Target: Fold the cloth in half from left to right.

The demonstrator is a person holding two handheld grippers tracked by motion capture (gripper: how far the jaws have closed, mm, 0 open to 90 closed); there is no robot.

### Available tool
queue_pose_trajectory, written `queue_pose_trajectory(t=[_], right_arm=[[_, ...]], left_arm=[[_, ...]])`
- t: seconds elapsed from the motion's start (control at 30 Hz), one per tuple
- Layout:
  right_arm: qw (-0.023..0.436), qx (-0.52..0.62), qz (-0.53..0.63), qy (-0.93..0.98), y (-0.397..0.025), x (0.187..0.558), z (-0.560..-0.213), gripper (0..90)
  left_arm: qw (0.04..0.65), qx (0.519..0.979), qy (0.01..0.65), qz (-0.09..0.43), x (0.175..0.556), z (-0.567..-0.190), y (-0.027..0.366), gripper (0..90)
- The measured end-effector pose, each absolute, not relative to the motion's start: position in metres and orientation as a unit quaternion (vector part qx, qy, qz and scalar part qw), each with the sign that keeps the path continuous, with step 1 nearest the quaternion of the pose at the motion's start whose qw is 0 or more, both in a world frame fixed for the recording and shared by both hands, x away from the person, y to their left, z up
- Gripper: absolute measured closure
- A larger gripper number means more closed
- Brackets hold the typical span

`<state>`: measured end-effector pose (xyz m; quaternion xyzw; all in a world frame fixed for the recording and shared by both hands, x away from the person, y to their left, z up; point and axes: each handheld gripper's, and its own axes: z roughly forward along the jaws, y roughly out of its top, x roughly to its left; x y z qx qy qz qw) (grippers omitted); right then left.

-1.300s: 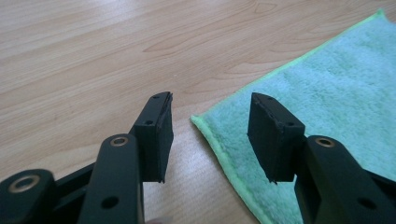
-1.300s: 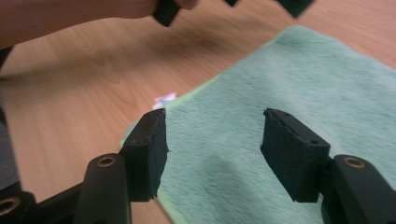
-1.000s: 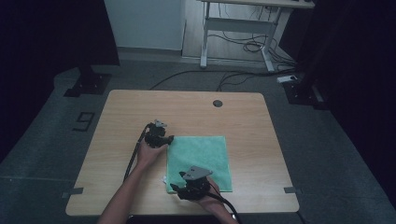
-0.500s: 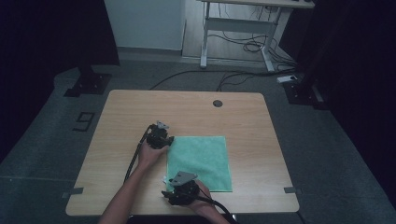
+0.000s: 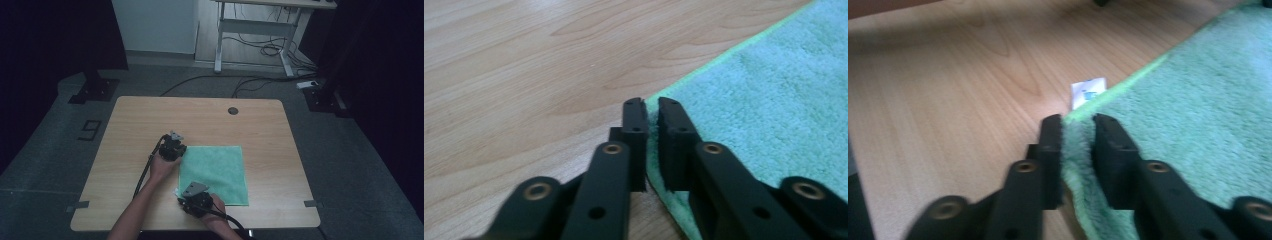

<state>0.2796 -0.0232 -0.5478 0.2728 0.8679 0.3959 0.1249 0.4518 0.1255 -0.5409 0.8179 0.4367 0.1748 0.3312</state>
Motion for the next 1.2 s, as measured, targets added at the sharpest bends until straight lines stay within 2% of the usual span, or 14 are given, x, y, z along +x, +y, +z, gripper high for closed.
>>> queue_pose_trajectory(t=[0.07, 0.17, 0.53, 0.77, 0.97, 1.2], right_arm=[[0.124, 0.278, 0.396, 0.866, -0.025, 0.281, -0.548, 81.3], [0.119, 0.283, 0.402, 0.863, -0.027, 0.281, -0.547, 83.7], [0.128, 0.286, 0.433, 0.845, -0.036, 0.276, -0.535, 84.1], [0.133, 0.284, 0.447, 0.838, -0.033, 0.274, -0.530, 84.0], [0.142, 0.285, 0.473, 0.822, -0.034, 0.275, -0.511, 84.0], [0.131, 0.289, 0.473, 0.822, -0.034, 0.274, -0.515, 84.1]], left_arm=[[0.332, 0.819, 0.435, 0.172, 0.451, -0.541, 0.125, 86.4], [0.341, 0.817, 0.437, 0.157, 0.451, -0.539, 0.126, 87.5], [0.378, 0.810, 0.418, 0.163, 0.442, -0.501, 0.128, 88.1], [0.384, 0.807, 0.416, 0.165, 0.441, -0.491, 0.128, 88.1], [0.394, 0.805, 0.408, 0.175, 0.440, -0.470, 0.127, 88.1], [0.390, 0.804, 0.415, 0.172, 0.438, -0.471, 0.133, 88.1]])
